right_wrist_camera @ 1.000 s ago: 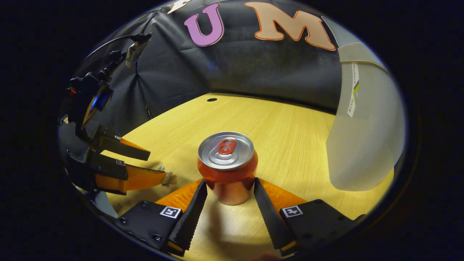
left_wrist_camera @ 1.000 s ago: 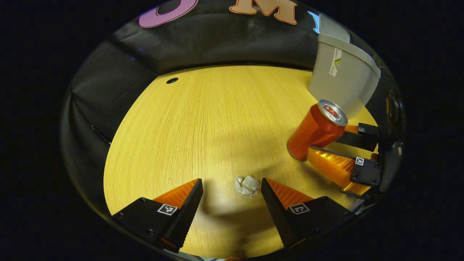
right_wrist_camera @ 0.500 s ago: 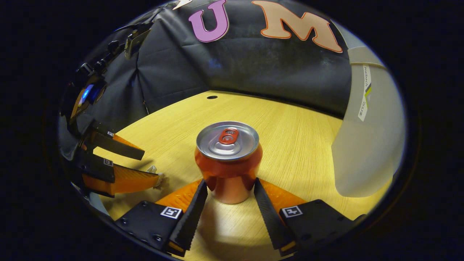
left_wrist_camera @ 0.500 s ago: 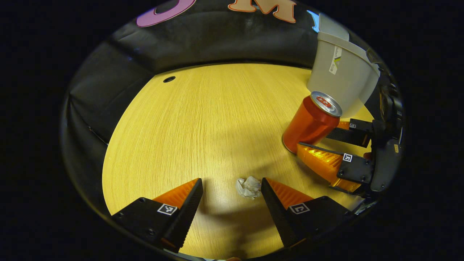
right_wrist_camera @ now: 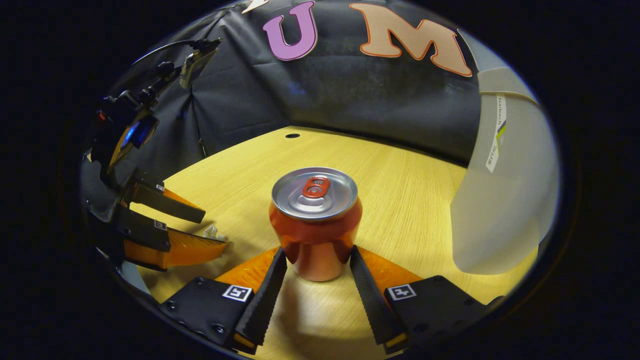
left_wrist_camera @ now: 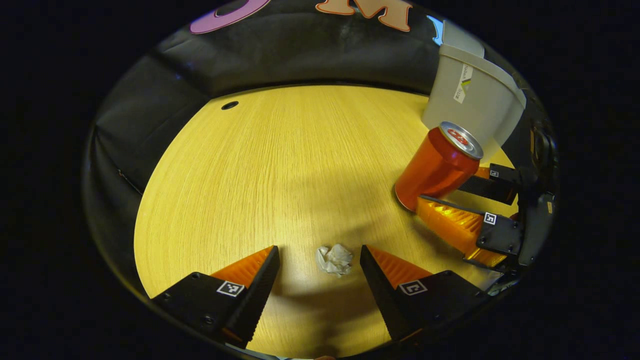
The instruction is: Press the lid of the desktop garbage bin to open it, pick up the crumpled paper on the desktop and throw it into the bin, then pick up the pop can on the desktop and drop it into the bin, and finally close the garbage bin lid.
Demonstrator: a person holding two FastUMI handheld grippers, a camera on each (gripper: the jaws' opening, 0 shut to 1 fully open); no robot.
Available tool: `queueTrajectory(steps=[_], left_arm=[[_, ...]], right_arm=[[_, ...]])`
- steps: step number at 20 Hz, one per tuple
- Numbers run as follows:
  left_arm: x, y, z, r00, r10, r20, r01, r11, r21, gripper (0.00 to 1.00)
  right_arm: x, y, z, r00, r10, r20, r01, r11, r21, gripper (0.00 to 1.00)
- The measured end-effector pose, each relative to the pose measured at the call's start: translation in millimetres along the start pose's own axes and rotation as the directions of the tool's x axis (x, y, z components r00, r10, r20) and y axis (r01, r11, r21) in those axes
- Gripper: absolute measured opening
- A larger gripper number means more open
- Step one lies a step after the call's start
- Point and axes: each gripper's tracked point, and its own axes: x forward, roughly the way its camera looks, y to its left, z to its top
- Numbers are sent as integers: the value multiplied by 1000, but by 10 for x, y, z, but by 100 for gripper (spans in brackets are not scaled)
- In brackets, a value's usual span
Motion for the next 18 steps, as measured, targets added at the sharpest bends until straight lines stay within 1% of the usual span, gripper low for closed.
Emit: queueTrajectory(steps=[2,3,4,5,6,7,8,9,10,11,12,13,14,17,18], left_arm=[[54,-44,-37,1000,-10,-19,10,1000,-14,96],[72,-36,-61,999,-3,-38,2,1000,-19,96],[93,-19,-33,999,10,-30,-11,1000,-9,95],[111,-46,-12,1000,4,-25,-4,1000,-1,95],[118,-41,-2,1000,14,-27,-14,1000,10,89],[121,-29,-8,999,29,-36,-28,999,15,89],[137,-51,5,999,32,-30,-32,999,14,85],[140,-81,11,999,31,-28,-31,999,13,81],[137,-87,-11,999,36,-30,-35,999,15,70],[135,-119,-4,999,36,-25,-36,999,12,63],[134,-138,-15,999,38,-29,-38,999,10,51],[135,-146,-4,999,41,-22,-41,999,6,43],[133,-143,-10,999,46,-24,-46,999,7,30],[140,-139,-6,998,53,-20,-53,999,0,20],[129,-161,-23,998,51,-26,-51,999,-3,19]], right_arm=[[-28,-33,-1,1000,-5,0,5,1000,0,83],[-62,-32,-7,1000,-5,0,5,1000,3,83],[-82,-42,-6,1000,-7,0,7,1000,3,84],[-97,-69,-9,1000,-10,2,10,1000,6,83],[-113,-93,-16,1000,-12,-1,12,1000,10,84],[-129,-116,-22,1000,-12,-1,13,1000,15,84],[-139,-150,-24,1000,-16,-3,16,1000,16,83],[-159,-170,-32,1000,-18,-3,18,1000,17,83],[-182,-203,-34,1000,-24,-5,24,1000,18,83],[-210,-203,-43,1000,-24,-3,24,999,23,84],[-231,-231,-45,1000,-27,-4,27,999,24,84],[-254,-247,-50,1000,-27,-3,27,999,25,84],[-278,-272,-54,1000,-30,-6,30,999,24,83],[-337,-305,-77,999,-32,-4,32,999,29,83],[-357,-335,-76,999,-37,-3,37,999,27,83]])
